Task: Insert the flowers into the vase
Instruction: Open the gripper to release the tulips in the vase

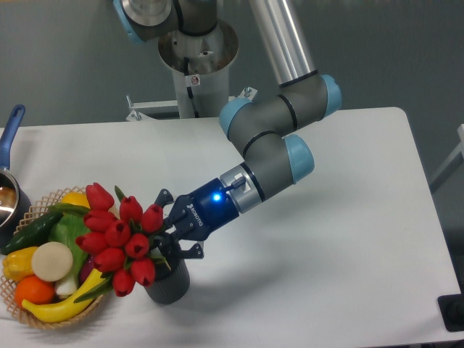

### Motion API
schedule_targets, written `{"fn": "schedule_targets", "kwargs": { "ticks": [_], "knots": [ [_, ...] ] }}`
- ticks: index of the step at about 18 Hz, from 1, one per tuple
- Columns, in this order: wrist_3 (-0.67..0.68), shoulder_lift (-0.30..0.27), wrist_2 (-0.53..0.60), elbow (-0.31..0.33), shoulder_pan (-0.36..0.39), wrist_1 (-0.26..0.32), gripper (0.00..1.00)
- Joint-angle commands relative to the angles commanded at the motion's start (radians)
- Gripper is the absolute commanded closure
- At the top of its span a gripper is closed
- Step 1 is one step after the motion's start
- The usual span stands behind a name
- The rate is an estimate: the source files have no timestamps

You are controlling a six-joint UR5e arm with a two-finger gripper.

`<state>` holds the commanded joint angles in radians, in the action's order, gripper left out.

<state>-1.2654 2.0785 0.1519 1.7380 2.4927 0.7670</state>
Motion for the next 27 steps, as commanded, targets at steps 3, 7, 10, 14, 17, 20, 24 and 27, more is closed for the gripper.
{"fn": "schedule_targets", "kwargs": {
  "ticks": [3,7,10,14,17,20,24,27],
  "knots": [
    [-0.023,0.005,0.0,0.011,0.0,0.0,0.89],
    [-0.022,0.003,0.0,0.014,0.003,0.0,0.47],
    [-0.022,0.0,-0.002,0.015,0.003,0.002,0.0],
    [-0.022,-0.008,-0.003,0.023,0.008,0.002,0.0],
    [-0.02,-0.026,-0.005,0.041,0.026,0.002,0.0],
    [-0.015,-0.078,-0.006,0.069,0.058,0.002,0.0],
    [-0.017,-0.13,0.006,0.091,0.115,0.002,0.0],
    [-0.023,-0.156,0.035,0.091,0.162,0.002,0.0]
  ]
}}
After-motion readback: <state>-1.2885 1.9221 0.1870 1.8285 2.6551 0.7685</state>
